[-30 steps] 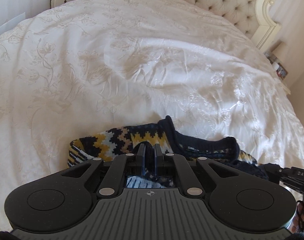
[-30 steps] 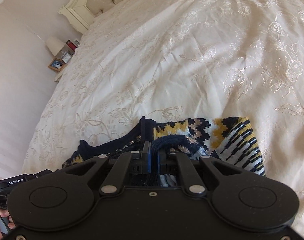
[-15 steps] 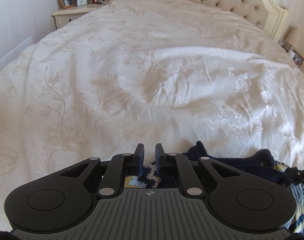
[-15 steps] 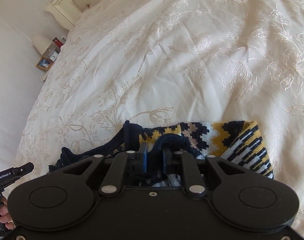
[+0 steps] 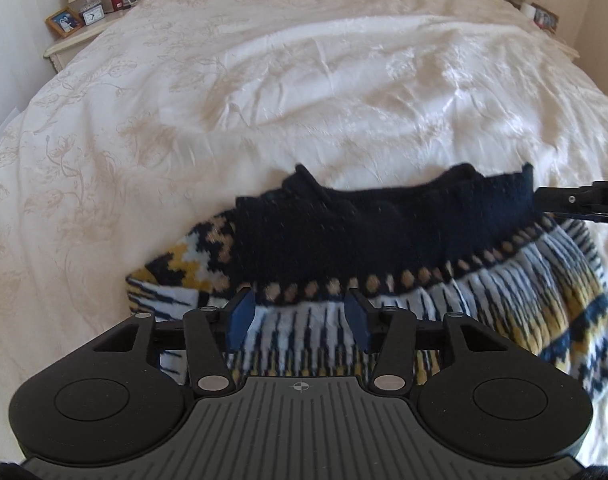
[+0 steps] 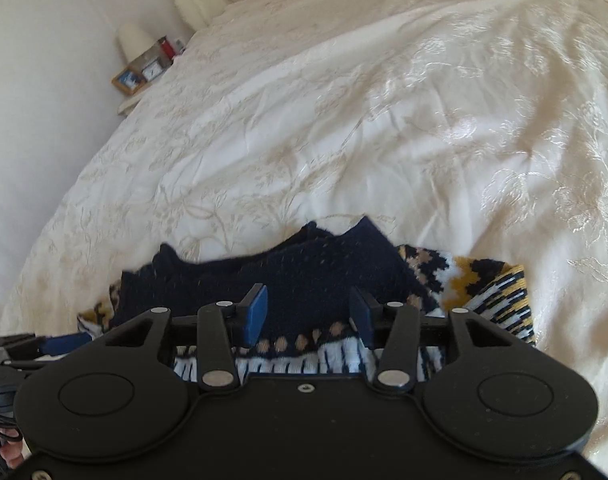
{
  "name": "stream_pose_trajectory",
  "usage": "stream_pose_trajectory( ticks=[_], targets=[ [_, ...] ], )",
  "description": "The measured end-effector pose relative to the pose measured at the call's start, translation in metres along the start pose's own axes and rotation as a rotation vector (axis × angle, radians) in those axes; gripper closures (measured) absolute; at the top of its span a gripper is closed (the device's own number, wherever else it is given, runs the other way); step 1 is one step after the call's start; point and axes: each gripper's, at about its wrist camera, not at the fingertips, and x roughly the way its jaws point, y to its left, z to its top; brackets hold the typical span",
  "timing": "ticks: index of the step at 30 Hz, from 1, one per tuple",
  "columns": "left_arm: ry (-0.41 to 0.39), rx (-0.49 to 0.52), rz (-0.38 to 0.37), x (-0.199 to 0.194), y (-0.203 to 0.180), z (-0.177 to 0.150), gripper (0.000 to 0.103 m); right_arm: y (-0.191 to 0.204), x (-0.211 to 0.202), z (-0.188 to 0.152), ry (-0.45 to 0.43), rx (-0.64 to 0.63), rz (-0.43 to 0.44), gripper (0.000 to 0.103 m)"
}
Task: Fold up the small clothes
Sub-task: 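Lay the hem down over the collar and open both grippers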
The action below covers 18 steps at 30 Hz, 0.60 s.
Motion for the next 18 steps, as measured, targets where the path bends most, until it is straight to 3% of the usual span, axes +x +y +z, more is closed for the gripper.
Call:
stream_pose_trajectory(
  ticks=[6,13,18],
  targets=[
    [0.048,-0.008,0.008,0.011,-0.003,-0.016,0.054,0.02,0.023,-0.011,0.076,-0.124,0.019,0.048],
    [0.102,-0.108,0.073,0.039,0.03,-0.006,0.054,-0.018,0.066,0.023,0.125,-0.065,-0.115,0.049],
    [0.122,-0.141,0.104,0.051,0.043,0.003,0.048,-0.028,0.065,0.033,0.117,-0.06,-0.196,0.048]
  ],
)
